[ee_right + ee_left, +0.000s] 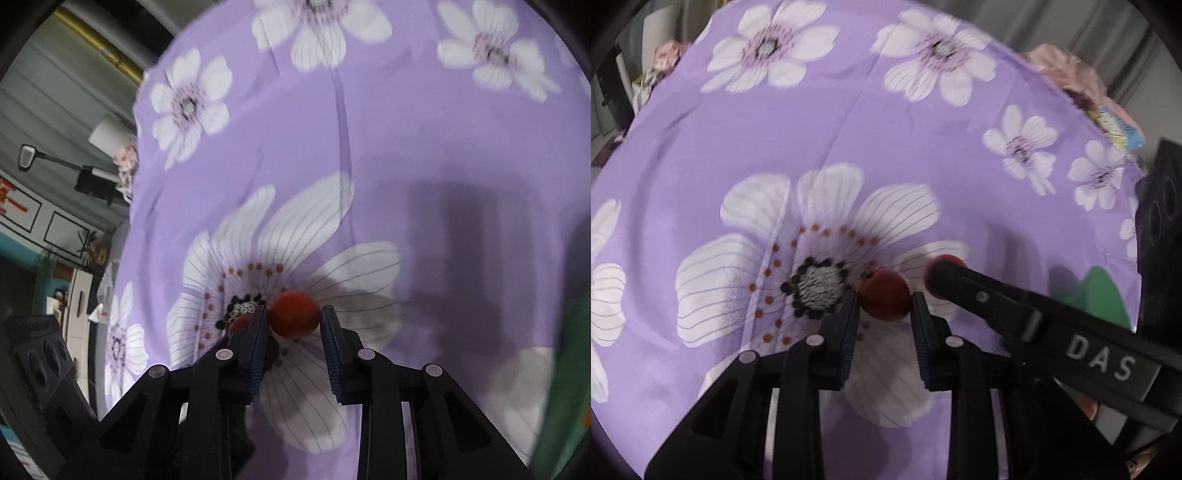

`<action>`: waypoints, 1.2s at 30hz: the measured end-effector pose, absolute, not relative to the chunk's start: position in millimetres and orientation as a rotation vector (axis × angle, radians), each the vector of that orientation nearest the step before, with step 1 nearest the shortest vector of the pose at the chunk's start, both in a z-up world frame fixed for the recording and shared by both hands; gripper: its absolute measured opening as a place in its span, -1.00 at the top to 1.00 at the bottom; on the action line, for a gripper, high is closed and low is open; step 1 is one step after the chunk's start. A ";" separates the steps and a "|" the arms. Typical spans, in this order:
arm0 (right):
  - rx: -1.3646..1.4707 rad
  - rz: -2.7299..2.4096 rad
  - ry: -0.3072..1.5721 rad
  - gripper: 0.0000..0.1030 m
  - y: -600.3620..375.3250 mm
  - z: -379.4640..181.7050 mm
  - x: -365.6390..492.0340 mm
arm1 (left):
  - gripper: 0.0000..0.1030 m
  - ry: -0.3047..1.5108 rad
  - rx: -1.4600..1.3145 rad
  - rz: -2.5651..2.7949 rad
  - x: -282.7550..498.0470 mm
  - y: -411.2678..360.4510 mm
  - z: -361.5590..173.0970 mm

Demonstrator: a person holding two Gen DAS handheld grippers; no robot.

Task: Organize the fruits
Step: 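Carry the cherry tomato into the bowl and open the right gripper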

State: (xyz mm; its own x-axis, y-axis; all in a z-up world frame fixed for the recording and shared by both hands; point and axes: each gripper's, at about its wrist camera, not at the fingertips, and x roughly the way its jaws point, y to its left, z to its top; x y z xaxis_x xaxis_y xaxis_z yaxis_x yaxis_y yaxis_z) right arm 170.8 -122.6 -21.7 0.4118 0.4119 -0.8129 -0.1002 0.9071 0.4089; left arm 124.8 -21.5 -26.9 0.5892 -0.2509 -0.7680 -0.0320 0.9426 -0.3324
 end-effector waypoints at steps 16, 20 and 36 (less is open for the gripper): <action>0.282 0.055 0.757 0.40 -253.1 77.6 45.0 | 0.46 0.723 -0.157 -0.419 59.0 -146.9 53.8; 0.290 -0.060 0.743 0.40 -289.0 74.5 31.9 | 0.46 0.745 -0.118 -0.478 59.8 -180.8 48.1; 0.415 -0.132 0.923 0.40 -355.9 21.2 42.0 | 0.44 0.886 -0.066 -0.526 80.8 -238.2 1.4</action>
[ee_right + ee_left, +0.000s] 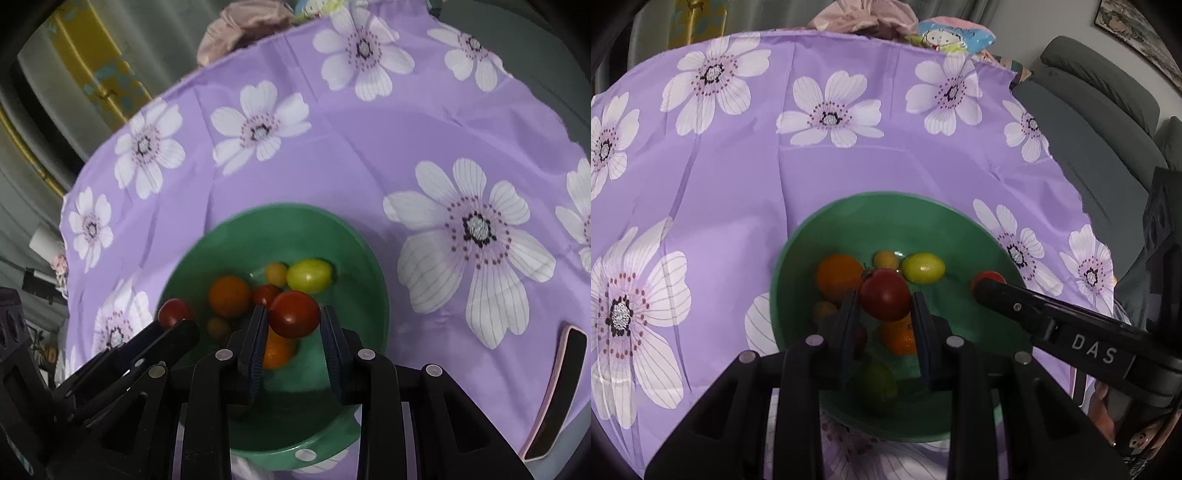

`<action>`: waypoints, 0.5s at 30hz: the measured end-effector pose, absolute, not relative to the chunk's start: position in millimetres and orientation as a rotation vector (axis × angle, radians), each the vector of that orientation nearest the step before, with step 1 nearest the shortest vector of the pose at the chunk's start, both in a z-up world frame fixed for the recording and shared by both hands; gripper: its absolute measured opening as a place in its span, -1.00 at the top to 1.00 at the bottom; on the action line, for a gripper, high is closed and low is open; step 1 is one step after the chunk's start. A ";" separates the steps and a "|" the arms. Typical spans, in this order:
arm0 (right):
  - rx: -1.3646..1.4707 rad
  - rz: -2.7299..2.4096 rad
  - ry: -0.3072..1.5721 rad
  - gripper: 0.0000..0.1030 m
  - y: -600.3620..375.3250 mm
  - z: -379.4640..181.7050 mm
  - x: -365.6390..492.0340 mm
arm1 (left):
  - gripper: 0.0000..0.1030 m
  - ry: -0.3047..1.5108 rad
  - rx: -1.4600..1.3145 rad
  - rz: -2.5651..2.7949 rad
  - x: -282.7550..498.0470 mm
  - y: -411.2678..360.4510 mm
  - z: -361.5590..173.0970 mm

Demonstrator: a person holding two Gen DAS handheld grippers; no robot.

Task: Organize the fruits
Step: 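Carry the cherry tomato into the bowl and open the right gripper, then withdraw the open right gripper from the bowl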

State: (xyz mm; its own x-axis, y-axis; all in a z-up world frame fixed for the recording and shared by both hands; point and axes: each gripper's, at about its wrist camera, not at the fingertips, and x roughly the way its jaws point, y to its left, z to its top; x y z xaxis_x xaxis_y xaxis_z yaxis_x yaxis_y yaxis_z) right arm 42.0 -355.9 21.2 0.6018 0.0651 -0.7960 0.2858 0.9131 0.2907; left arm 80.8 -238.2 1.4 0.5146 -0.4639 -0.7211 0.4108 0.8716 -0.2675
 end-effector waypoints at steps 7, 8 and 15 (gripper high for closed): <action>0.420 -0.133 0.940 -0.01 -356.2 19.7 41.7 | 0.28 0.903 -0.046 -0.534 78.0 -242.5 1.2; 0.418 -0.133 0.930 -0.07 -356.0 21.7 40.6 | 0.23 0.897 -0.048 -0.542 76.2 -241.6 3.4; 0.398 -0.115 0.875 -0.27 -352.5 32.2 35.7 | -0.20 0.862 -0.045 -0.552 67.4 -239.0 14.5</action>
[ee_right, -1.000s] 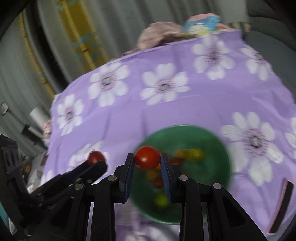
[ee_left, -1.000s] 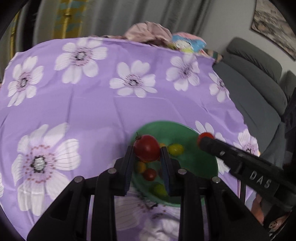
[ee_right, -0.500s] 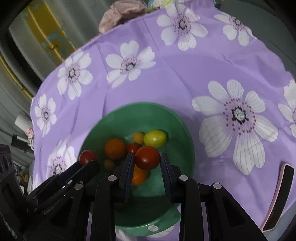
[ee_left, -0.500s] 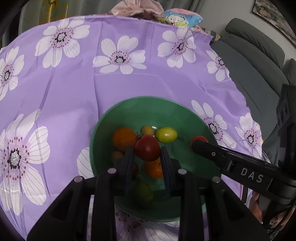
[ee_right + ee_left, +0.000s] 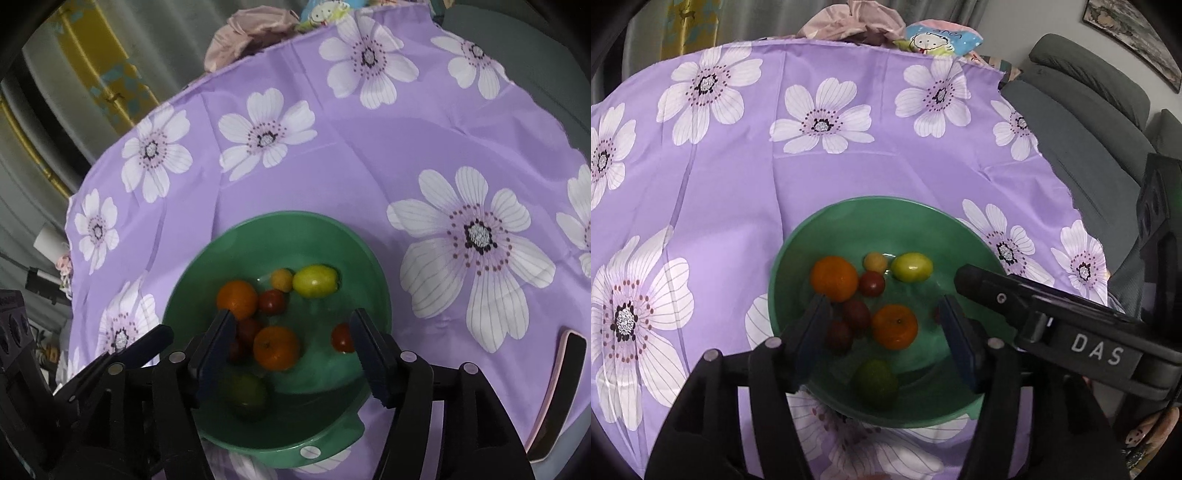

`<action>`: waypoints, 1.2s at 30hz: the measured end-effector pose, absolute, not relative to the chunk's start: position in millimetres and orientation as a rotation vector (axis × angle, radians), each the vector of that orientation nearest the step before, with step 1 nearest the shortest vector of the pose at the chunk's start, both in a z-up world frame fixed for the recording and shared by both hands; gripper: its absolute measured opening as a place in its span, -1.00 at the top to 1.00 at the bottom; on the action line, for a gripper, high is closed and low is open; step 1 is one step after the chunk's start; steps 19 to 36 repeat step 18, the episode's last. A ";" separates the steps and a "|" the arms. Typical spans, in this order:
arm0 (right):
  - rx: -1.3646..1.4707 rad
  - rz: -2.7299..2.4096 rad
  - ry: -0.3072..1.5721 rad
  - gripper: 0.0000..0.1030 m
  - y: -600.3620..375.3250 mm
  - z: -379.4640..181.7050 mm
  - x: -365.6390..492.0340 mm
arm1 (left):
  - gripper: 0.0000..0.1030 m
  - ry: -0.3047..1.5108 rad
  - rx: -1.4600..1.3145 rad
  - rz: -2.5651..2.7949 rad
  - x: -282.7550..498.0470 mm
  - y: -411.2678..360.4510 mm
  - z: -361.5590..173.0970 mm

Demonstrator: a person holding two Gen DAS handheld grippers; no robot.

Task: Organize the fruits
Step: 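Withdraw the open right gripper from the bowl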

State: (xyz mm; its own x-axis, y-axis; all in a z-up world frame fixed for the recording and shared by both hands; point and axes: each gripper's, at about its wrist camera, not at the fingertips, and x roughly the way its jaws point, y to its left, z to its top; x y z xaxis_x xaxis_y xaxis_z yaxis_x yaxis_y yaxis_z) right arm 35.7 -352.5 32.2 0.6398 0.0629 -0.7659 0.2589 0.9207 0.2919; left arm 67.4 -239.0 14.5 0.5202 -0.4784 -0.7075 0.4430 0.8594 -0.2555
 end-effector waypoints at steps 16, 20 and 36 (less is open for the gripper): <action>0.385 -0.146 0.864 -0.27 -353.3 35.0 34.1 | -0.20 0.838 -0.032 -0.536 61.9 -235.4 18.3; 0.385 -0.143 0.863 -0.27 -353.2 35.1 34.1 | -0.20 0.835 -0.035 -0.531 61.2 -234.8 19.2; 0.385 -0.143 0.863 -0.27 -353.2 35.1 34.1 | -0.20 0.835 -0.035 -0.531 61.2 -234.8 19.2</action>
